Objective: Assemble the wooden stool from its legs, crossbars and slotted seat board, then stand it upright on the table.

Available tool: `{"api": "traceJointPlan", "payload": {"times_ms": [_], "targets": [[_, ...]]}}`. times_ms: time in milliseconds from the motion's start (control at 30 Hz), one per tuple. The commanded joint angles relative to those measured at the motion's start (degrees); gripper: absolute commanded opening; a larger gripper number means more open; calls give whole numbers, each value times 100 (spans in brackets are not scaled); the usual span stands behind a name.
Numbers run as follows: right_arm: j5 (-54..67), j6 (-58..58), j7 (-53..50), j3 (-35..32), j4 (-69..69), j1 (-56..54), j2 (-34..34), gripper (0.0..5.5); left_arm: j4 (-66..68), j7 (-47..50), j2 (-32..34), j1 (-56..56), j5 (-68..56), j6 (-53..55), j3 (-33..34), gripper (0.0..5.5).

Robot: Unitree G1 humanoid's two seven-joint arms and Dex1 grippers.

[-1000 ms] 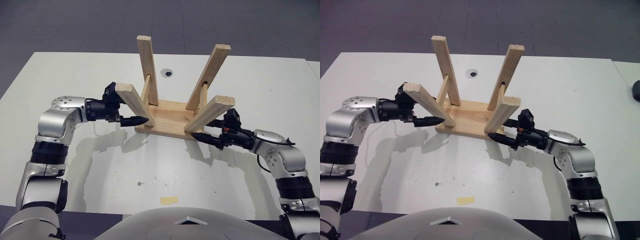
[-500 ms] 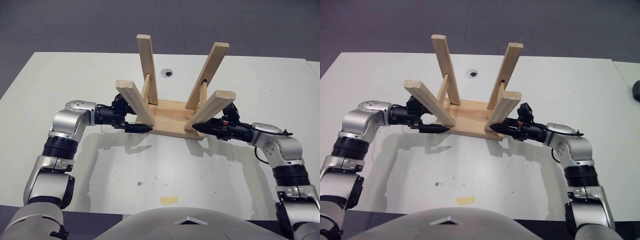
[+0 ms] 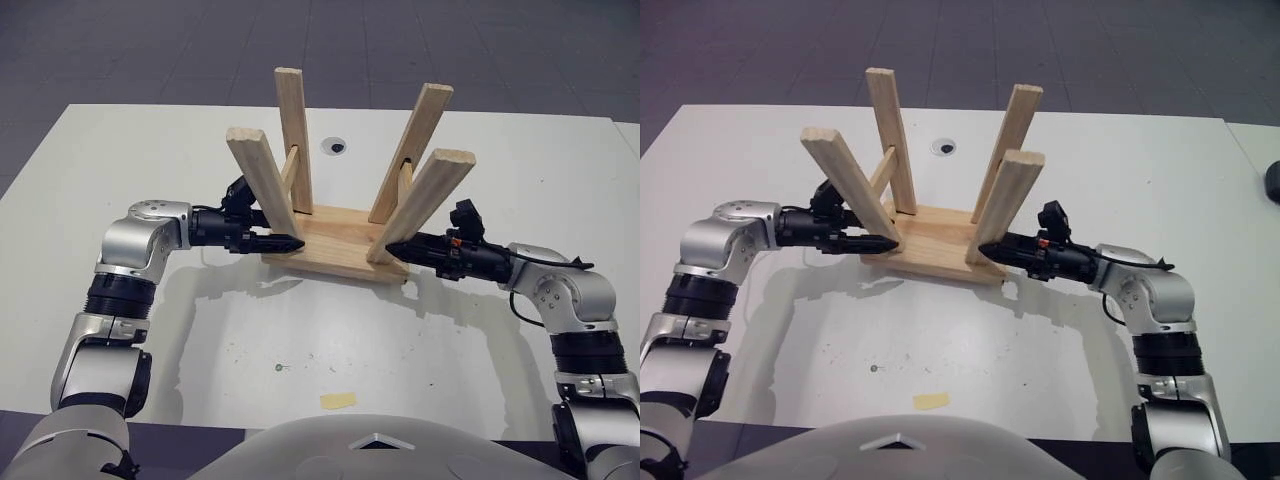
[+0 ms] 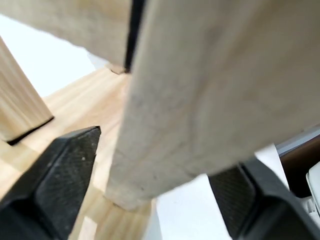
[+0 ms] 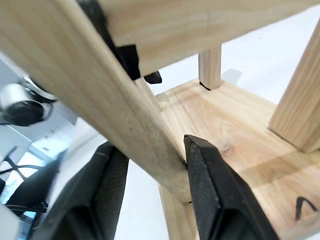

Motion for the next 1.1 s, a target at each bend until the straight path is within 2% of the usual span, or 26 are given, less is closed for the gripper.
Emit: {"api": "traceJointPlan", "payload": {"times_ms": [33,133,167,233,367,667,700,867,1000,1100], "targets": [[1183,772,-789,-791,-322,-136,404,136,-418,517,-64,-260,-715,1157,616,272],[1590,1118,-1580,-1075,-569,124,638,105,-790,693,131,-18,-1030,2026,587,216],[1619,1192,-1832,-1105,-579,197,698,142,-933,723,231,144,-1066,2210,521,202],[1522,1209,-2275,-1115,-570,331,807,175,-1114,804,361,408,-1054,2403,386,167],[1368,1022,-2640,-1057,-677,599,953,237,-1110,1225,133,544,-1301,2784,577,115],[1633,579,-3007,-1191,-961,1010,1286,386,-268,2670,-787,-109,-1764,3433,1722,112],[1704,535,-3060,-1238,-998,1063,1340,398,-187,2758,-815,-221,-1789,3498,1789,148],[1947,239,-3193,-1407,-1261,1416,1628,475,424,2761,-484,-767,-1687,3504,1767,226],[1990,-10,-3164,-1372,-1449,1621,1836,537,701,2318,-49,-951,-1645,3196,1786,293],[1683,-127,-3000,-1027,-1513,1603,1747,540,221,1988,323,-582,-1878,3065,2065,349]]}}
